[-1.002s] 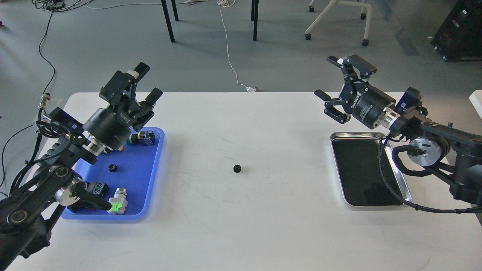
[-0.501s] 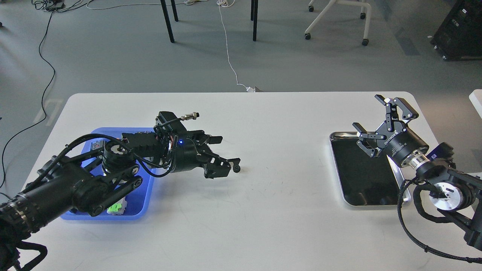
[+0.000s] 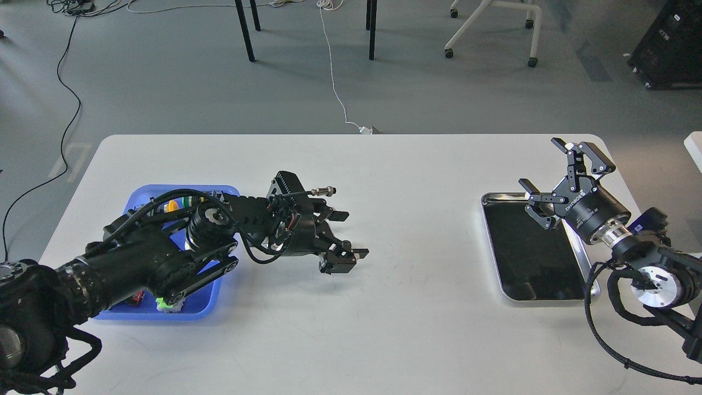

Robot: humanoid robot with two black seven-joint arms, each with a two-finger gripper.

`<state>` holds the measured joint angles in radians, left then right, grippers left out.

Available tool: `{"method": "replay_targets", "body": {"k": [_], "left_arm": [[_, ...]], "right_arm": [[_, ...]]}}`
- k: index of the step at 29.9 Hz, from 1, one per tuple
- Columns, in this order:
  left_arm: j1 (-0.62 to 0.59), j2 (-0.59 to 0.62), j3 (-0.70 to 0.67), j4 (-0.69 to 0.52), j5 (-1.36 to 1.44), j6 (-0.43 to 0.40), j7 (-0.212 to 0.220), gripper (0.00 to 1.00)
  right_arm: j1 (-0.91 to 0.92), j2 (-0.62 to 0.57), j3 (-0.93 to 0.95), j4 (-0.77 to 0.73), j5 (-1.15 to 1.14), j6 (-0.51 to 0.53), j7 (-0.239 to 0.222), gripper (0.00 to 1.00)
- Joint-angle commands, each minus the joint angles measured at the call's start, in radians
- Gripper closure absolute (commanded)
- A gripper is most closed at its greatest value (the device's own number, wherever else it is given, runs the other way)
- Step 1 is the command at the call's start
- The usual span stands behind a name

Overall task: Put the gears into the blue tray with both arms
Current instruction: 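Reach the left gripper to the second black part and grasp it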

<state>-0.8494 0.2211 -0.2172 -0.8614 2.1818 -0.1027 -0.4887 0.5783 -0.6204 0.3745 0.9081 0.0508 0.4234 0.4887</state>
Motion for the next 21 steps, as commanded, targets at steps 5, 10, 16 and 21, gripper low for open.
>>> {"method": "replay_targets", "body": {"k": [5, 10, 16, 21], "left_arm": [[0.003, -0.022, 0.004, 0.062, 0.0, 0.0, 0.0, 0.21], [0.006, -0.029, 0.016, 0.078, 0.0, 0.0, 0.0, 0.24], [0.012, -0.035, 0.019, 0.081, 0.0, 0.0, 0.0, 0.31], [0.012, -0.034, 0.021, 0.099, 0.0, 0.0, 0.0, 0.49]], "right_arm": [[0.001, 0.001, 0.0, 0.0, 0.0, 0.0, 0.0, 0.03], [0.001, 0.001, 0.0, 0.0, 0.0, 0.0, 0.0, 0.03], [0.0, -0.001, 0.0, 0.0, 0.0, 0.0, 0.0, 0.03], [-0.002, -0.001, 0.0, 0.0, 0.0, 0.0, 0.0, 0.03]]}}
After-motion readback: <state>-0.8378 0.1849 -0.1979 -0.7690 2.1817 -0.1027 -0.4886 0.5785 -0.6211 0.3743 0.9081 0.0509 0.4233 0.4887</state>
